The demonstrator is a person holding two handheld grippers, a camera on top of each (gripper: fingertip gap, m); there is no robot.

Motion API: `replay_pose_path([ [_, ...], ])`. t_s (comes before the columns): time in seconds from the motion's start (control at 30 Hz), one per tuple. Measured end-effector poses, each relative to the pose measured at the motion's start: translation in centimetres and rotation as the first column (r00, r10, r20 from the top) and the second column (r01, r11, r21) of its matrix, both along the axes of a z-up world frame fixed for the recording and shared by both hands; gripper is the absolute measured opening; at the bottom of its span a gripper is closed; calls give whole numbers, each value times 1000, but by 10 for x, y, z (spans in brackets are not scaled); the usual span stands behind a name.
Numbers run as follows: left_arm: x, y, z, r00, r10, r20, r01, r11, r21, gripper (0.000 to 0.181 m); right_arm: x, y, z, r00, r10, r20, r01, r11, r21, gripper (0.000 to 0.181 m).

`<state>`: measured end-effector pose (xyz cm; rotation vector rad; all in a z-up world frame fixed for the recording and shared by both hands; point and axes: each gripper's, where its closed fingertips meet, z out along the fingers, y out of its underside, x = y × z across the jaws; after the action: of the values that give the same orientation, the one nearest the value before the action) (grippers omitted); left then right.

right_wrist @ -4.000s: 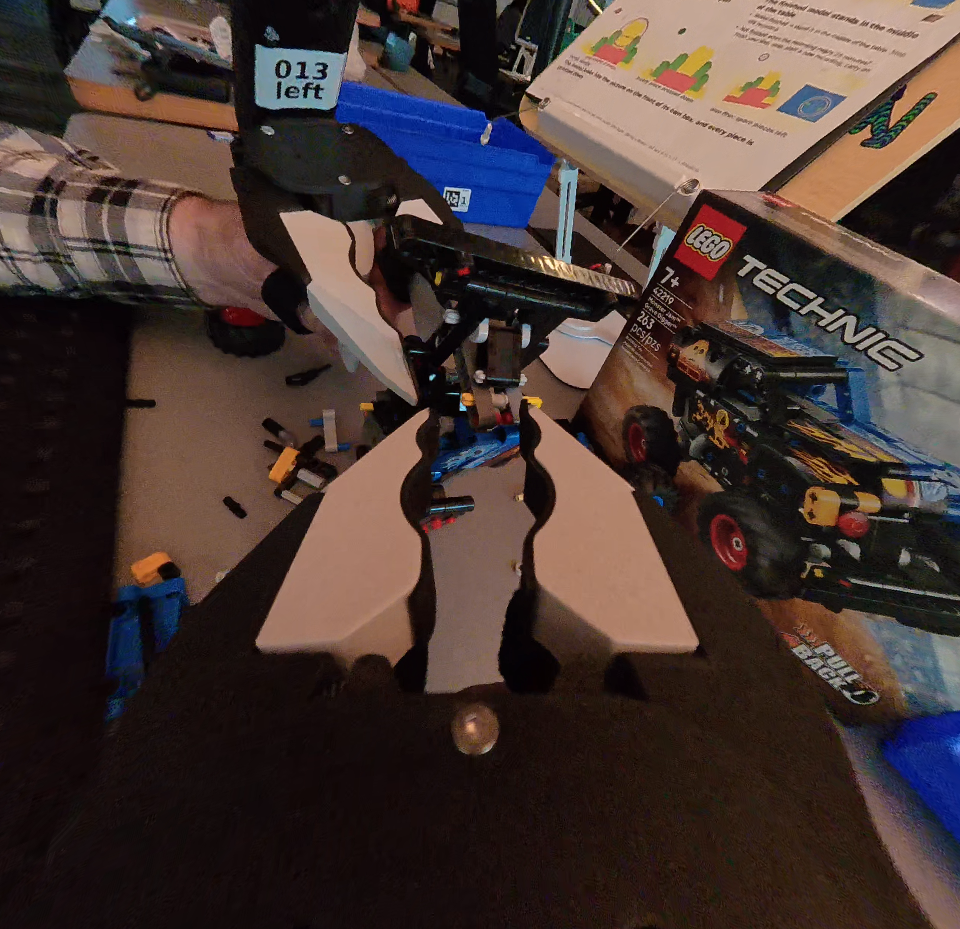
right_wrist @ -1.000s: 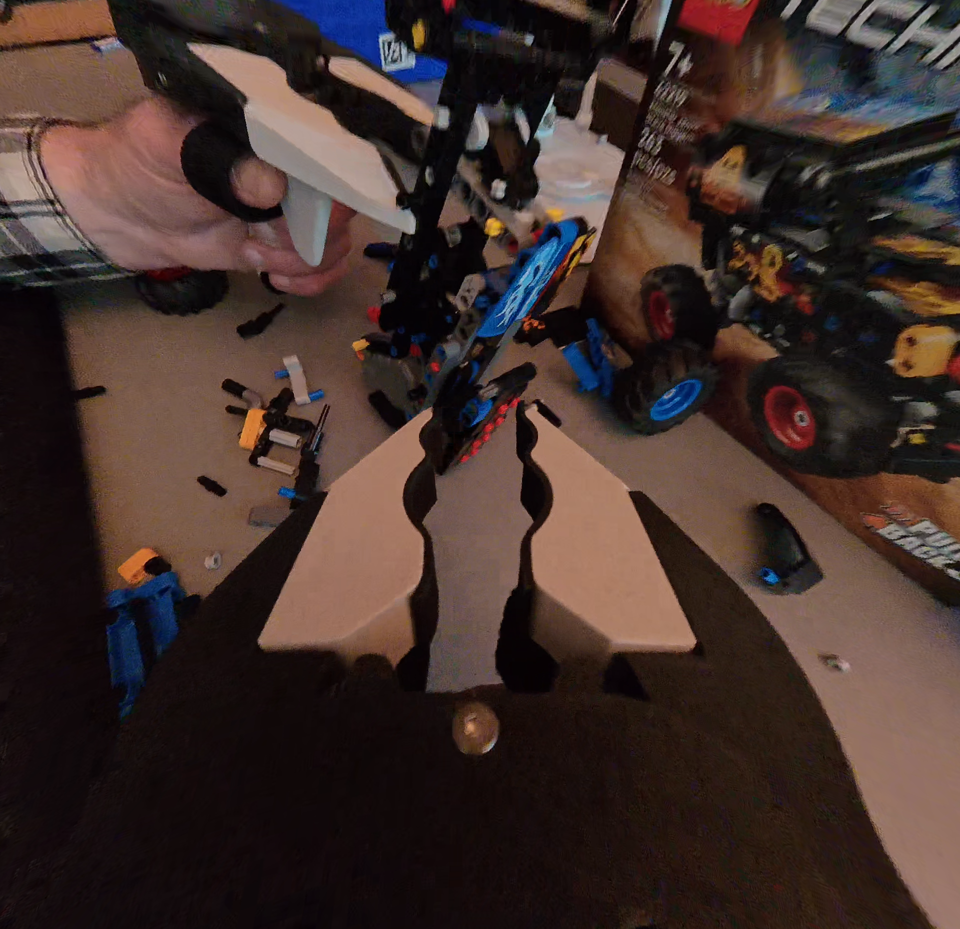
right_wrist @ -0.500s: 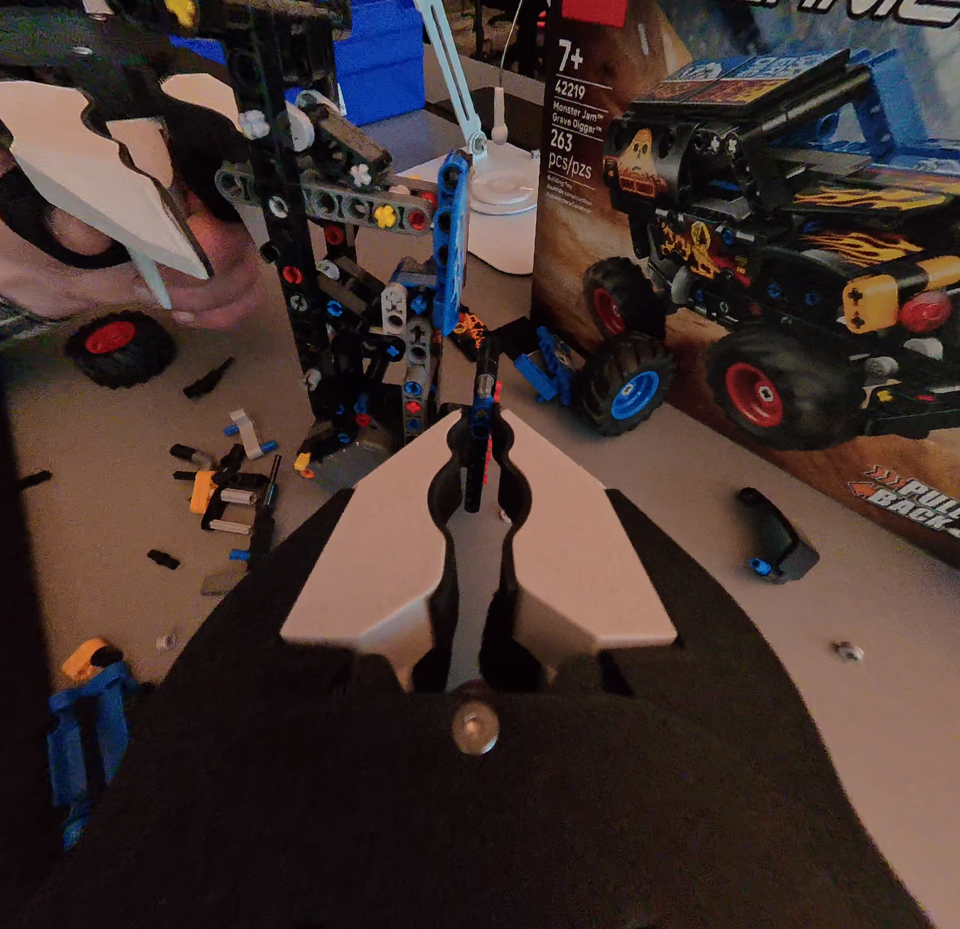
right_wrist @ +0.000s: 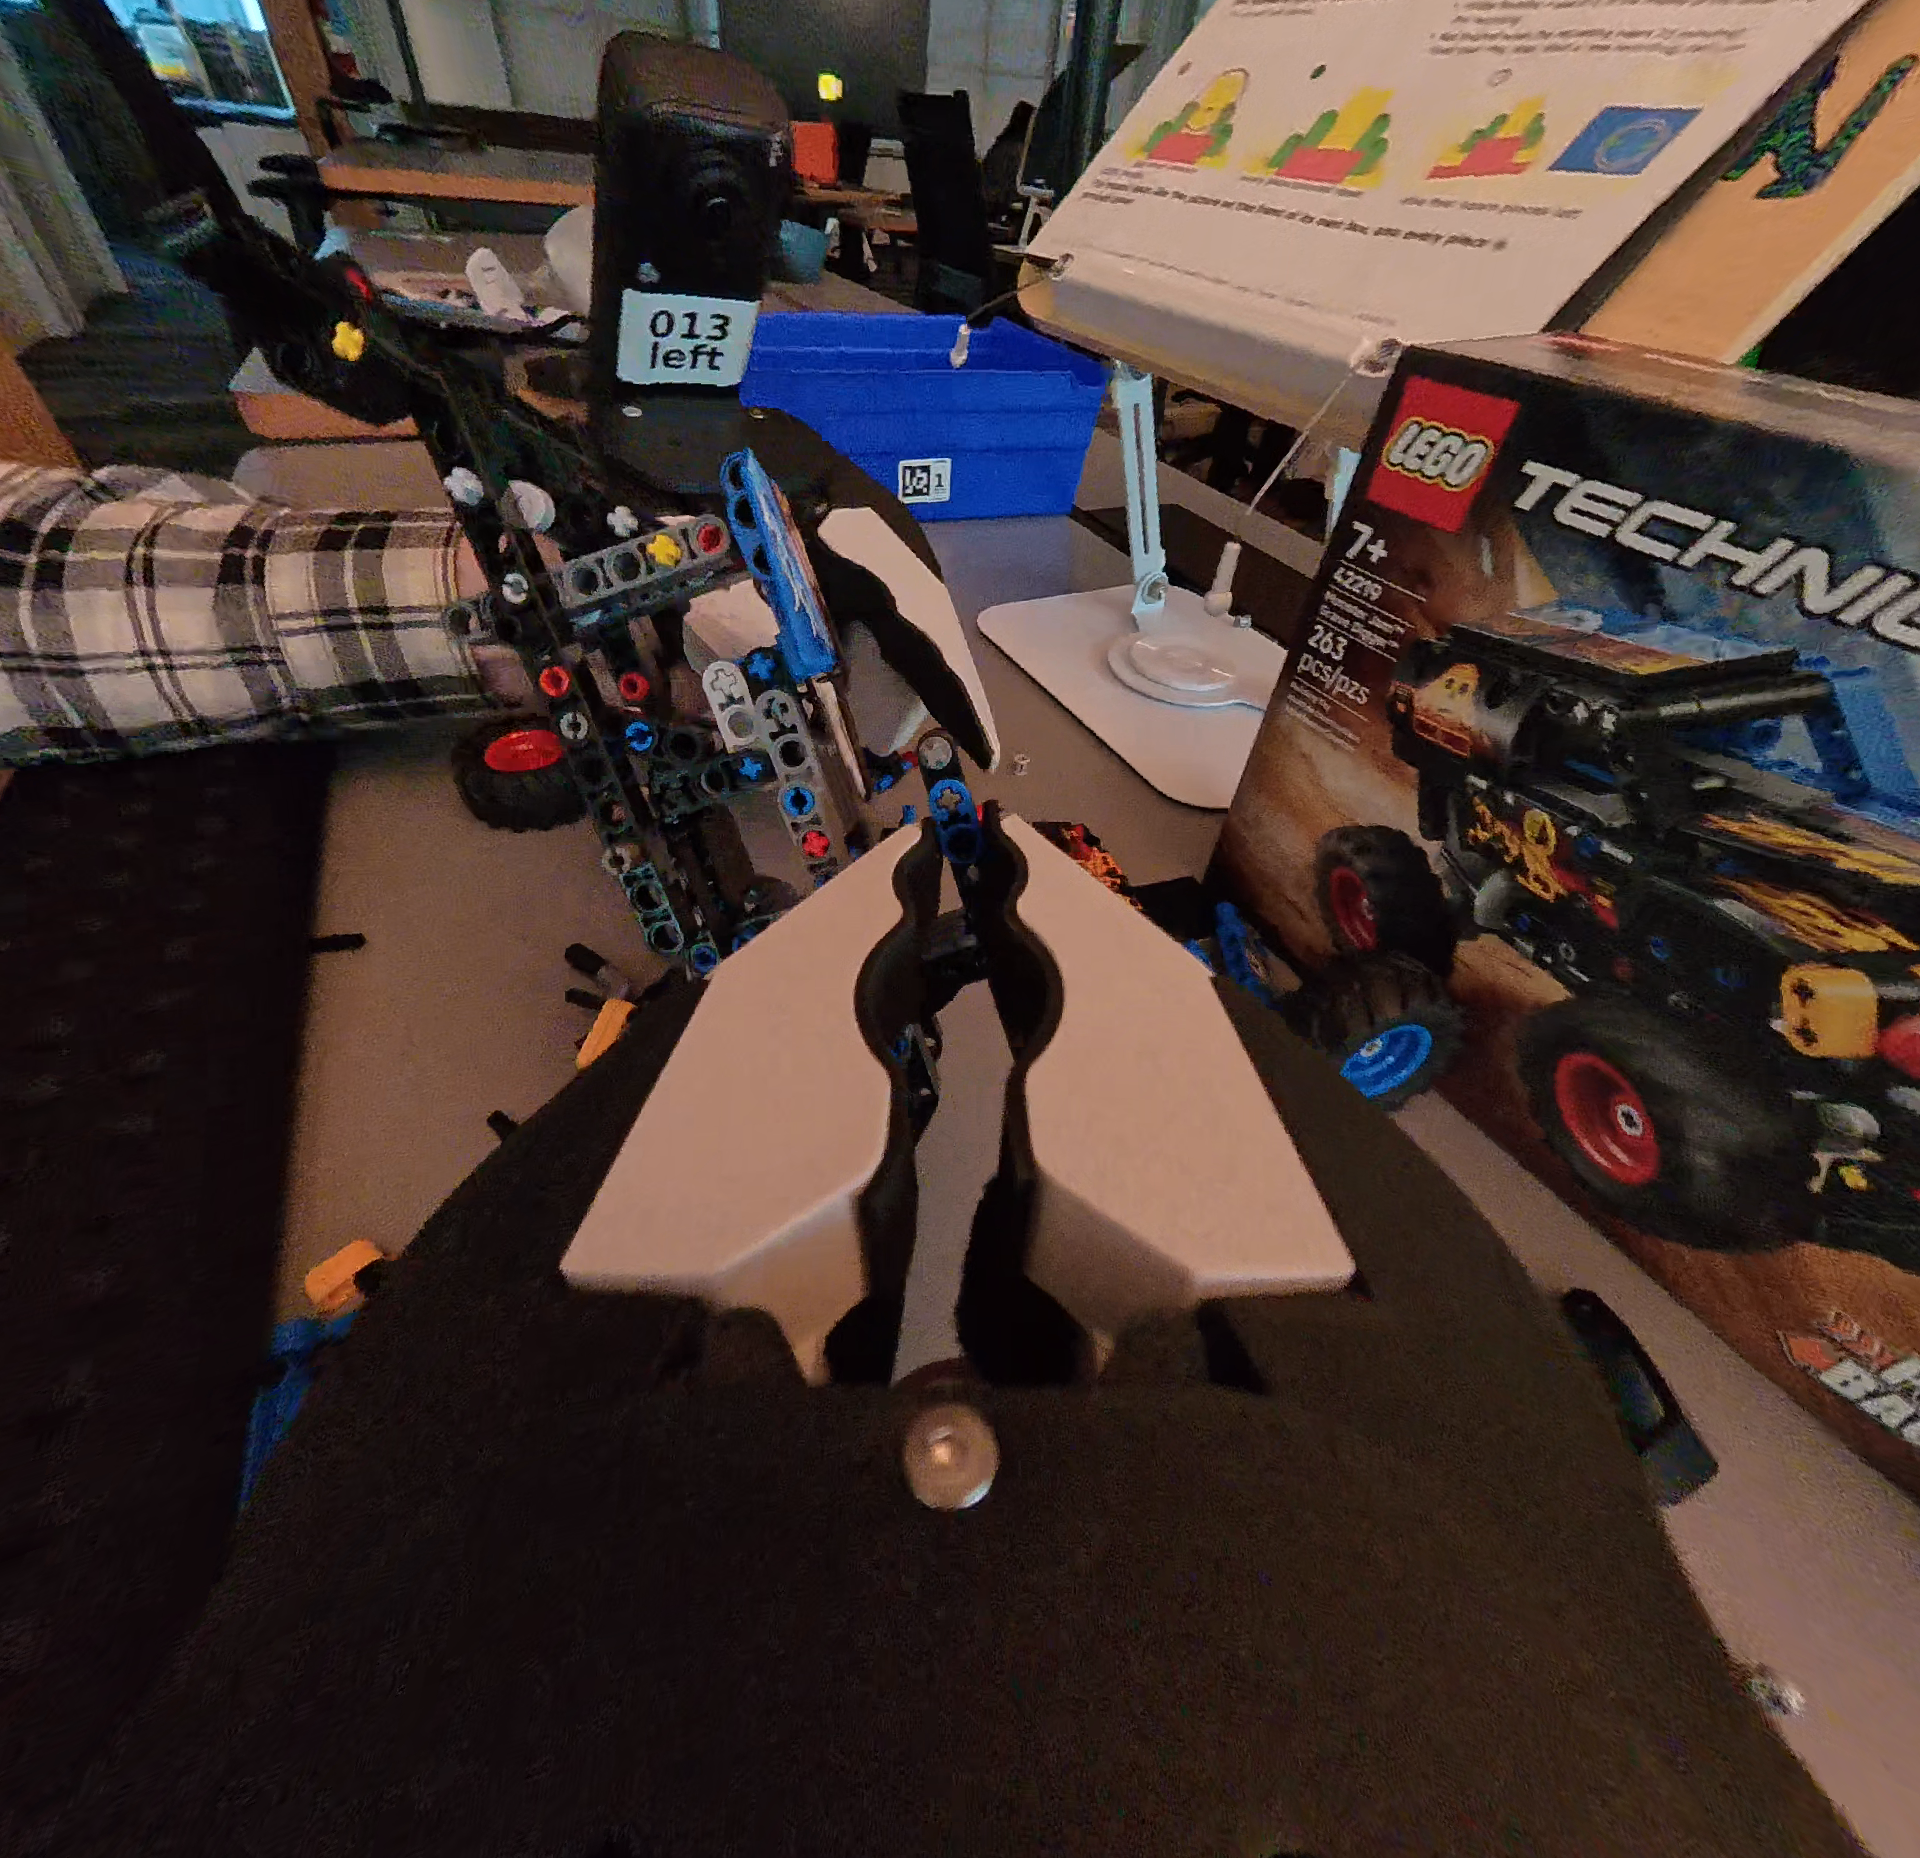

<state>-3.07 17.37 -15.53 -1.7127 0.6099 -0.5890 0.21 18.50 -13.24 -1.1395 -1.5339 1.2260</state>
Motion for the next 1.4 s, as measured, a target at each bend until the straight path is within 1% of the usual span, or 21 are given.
replay_pose_path([
  [0.03,8,2,1,1000,-12,4,12,1000,5,23,0,-6,0,1000,21,-7,-21,999,35,5],
  [0.13,25,1,9,995,-80,54,78,996,34,18,-1,-16,2,998,58,-19,-57,997,50,6],
  [0.17,29,-1,11,991,-102,82,98,994,45,10,-1,-16,3,998,52,-24,-51,997,51,6],
  [0.2,31,-3,9,990,-116,84,112,992,48,9,-1,-16,4,998,59,-30,-58,998,39,6],
  [0.27,34,-3,7,994,-102,28,100,992,74,6,-2,-19,6,997,69,-42,-69,998,8,6],
  [0.33,36,-4,13,995,-92,24,89,989,118,7,0,-20,12,995,77,-69,-78,997,-15,6],
  [0.47,38,-3,22,994,-13,-105,38,972,233,5,4,-22,21,989,99,-114,-105,994,-41,6],
  [0.53,37,-3,23,978,42,-203,18,958,286,6,6,-23,21,988,102,-114,-103,995,-3,7],
  [0.6,39,-4,30,963,87,-256,7,939,343,7,9,-26,27,984,114,-139,-114,993,12,7],
  [0.63,37,-2,31,941,142,-307,-17,926,378,12,10,-25,26,984,114,-136,-114,993,11,7],
  [0.67,33,1,36,924,201,-326,-50,906,420,23,11,-24,27,983,117,-139,-118,993,4,7],
  [0.73,30,2,37,886,251,-390,-50,887,459,34,12,-25,25,984,125,-129,-122,992,24,7],
  [0.77,31,1,36,869,263,-419,-37,879,476,33,12,-26,24,984,129,-124,-126,992,32,7],
  [0.9,52,-5,26,820,227,-525,67,874,482,8,13,-37,21,973,200,-113,-201,980,-1,7],
  [1.0,51,-8,25,836,194,-514,62,896,439,6,14,-38,18,975,198,-100,-195,980,42,7],
  [1.07,48,-8,22,808,210,-550,64,898,436,6,13,-37,15,981,176,-77,-167,979,118,8],
  [1.1,48,-8,20,809,198,-553,65,905,420,7,12,-37,12,986,157,-59,-144,974,177,8],
  [1.23,43,-11,12,782,162,-602,94,924,370,7,14,-42,11,992,112,-55,-84,922,378,7],
  [1.27,43,-12,9,786,140,-602,101,932,349,7,13,-43,10,993,106,-45,-78,909,409,7],
  [1.33,40,-14,4,767,132,-628,110,937,331,7,11,-44,4,996,91,-16,-72,880,469,6],
  [1.4,38,-13,-2,756,121,-643,108,946,304,6,10,-43,-3,997,78,21,-79,871,486,6],
])
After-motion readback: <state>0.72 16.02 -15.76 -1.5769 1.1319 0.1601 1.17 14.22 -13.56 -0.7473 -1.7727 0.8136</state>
